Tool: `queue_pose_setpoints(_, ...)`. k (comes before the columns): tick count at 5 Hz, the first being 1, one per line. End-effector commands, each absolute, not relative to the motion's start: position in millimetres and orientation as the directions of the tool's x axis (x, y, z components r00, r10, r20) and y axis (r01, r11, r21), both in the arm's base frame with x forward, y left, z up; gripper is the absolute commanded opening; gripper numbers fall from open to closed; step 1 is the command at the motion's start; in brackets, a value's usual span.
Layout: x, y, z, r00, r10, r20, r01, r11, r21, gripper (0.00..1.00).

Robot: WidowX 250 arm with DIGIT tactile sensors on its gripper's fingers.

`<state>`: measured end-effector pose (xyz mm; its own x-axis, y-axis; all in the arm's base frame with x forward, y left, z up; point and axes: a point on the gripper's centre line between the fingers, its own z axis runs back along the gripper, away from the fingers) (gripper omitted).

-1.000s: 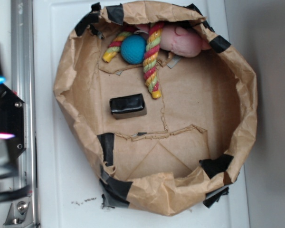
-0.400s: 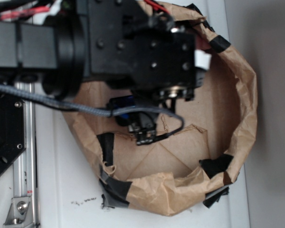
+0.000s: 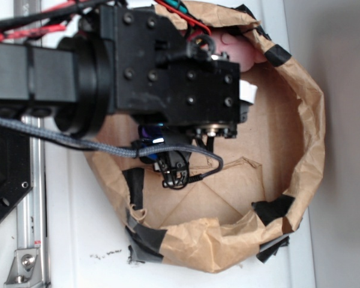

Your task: Grab the black box.

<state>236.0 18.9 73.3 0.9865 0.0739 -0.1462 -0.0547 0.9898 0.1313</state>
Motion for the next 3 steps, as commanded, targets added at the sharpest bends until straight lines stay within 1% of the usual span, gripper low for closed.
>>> queue_pose_setpoints(1,226.5,24.2,25.4,0.976,0.062,-0.21,-0.034,0.99,0.137,1.0)
queue_pose_setpoints(2,221.8,15.8,-3.8,0.98,0.014,-0.201,0.014,0.99,0.139,0.97)
queue_pose_setpoints(3,220.8,9.6,4.4,0.979,0.031,-0.203,-0.01,0.995,0.103,0.0)
